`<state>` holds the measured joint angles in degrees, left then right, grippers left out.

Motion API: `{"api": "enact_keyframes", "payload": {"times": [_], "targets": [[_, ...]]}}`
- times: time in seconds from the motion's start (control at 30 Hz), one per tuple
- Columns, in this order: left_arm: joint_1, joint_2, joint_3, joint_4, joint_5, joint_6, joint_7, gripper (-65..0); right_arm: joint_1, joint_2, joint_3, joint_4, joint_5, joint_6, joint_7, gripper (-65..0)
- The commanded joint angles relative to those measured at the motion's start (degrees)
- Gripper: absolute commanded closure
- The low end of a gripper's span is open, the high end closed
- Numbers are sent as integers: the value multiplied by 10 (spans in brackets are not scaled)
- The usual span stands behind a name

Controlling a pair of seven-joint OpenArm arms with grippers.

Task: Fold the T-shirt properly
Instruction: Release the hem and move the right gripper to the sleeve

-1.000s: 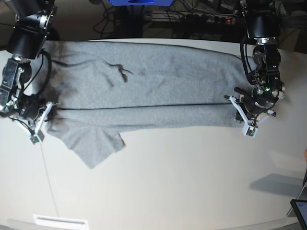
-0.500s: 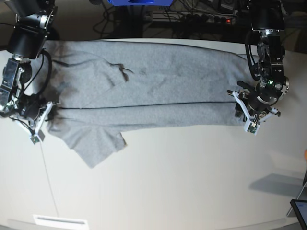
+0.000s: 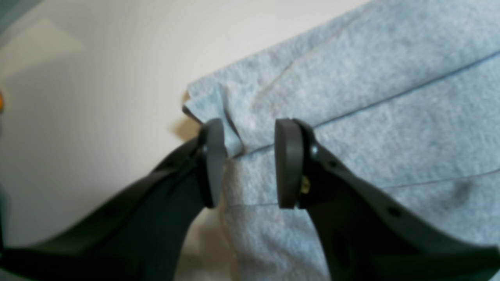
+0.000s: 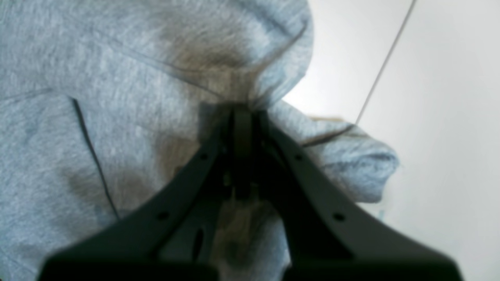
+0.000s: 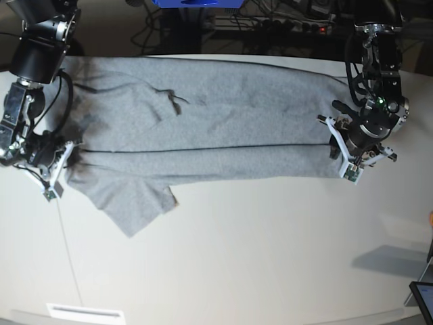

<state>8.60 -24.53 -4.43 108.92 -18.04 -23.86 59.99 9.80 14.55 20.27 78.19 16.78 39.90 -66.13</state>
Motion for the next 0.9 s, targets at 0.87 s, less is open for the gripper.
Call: {"api": "enact_keyframes", "payload": {"times": [0.87], "targets": [[-36,45,-44,-58,104,5,-39,-220,14,13,124,15,6,1,0,-244]]}}
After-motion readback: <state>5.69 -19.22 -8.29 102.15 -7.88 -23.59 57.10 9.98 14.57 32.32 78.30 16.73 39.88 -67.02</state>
